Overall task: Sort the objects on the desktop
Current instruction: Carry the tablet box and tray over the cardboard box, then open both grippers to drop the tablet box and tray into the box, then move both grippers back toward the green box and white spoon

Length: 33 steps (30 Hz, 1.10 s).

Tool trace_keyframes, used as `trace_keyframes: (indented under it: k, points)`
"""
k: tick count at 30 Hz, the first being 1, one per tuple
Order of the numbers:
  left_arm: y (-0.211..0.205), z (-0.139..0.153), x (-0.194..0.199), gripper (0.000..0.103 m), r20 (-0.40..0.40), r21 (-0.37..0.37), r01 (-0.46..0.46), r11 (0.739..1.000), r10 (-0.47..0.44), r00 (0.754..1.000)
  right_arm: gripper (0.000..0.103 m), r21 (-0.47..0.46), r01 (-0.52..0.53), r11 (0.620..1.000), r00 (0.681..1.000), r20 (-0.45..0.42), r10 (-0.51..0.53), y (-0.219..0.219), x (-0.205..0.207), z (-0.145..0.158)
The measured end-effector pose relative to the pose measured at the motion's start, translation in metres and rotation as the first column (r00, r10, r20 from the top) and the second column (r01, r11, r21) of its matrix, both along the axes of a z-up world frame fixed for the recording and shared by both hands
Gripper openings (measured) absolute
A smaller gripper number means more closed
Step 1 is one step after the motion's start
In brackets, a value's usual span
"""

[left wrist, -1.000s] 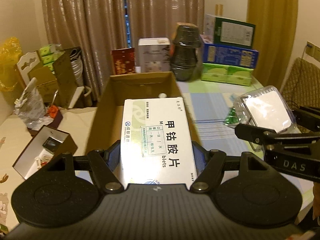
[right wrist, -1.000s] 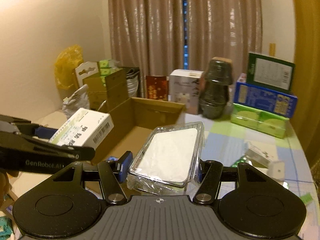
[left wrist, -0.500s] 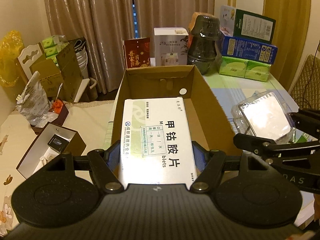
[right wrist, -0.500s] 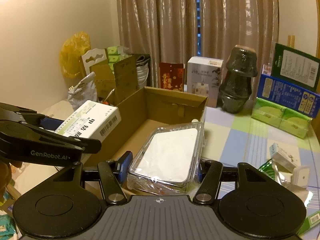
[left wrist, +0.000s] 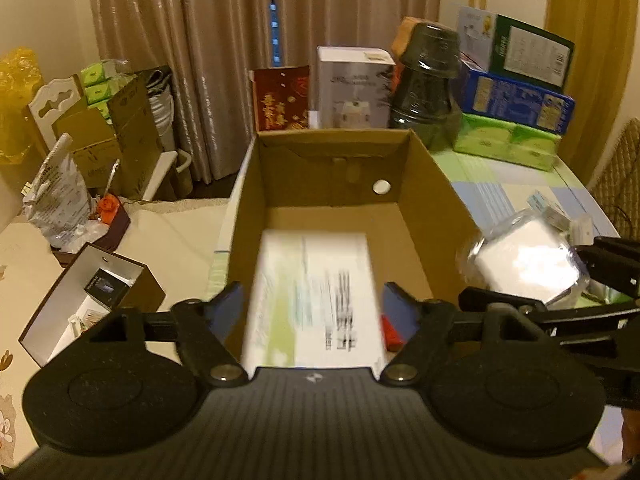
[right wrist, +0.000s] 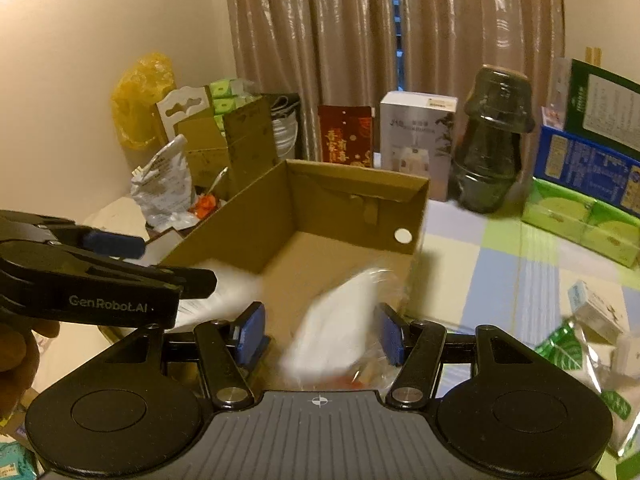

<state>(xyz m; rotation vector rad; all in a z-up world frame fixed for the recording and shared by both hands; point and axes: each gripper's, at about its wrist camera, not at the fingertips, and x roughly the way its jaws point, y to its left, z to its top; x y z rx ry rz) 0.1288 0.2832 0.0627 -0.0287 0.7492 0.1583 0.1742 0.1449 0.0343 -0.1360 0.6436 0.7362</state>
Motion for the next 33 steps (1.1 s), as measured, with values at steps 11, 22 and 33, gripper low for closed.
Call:
trace_keyframes:
  k: [11,22,33]
  points:
    - [0.01,0.015,-0.029,0.078,0.057,-0.032,-0.06,0.998,0.061,0.996,0.068,0.078,0.065,0.995,0.998,0.002,-0.066,-0.054,-0.026,0.012]
    - [-0.031,0.026,-0.08,0.078,0.088,-0.085,-0.068,0.994,0.075,0.993,0.074,0.078,0.209,0.975,0.978,-0.036,-0.206,-0.152,-0.079,0.008]
    - [-0.112,0.031,-0.106,0.087,0.123,-0.141,0.05,0.989,-0.032,0.992,0.091,0.065,0.351,0.934,0.937,-0.024,-0.35,-0.247,-0.115,0.016]
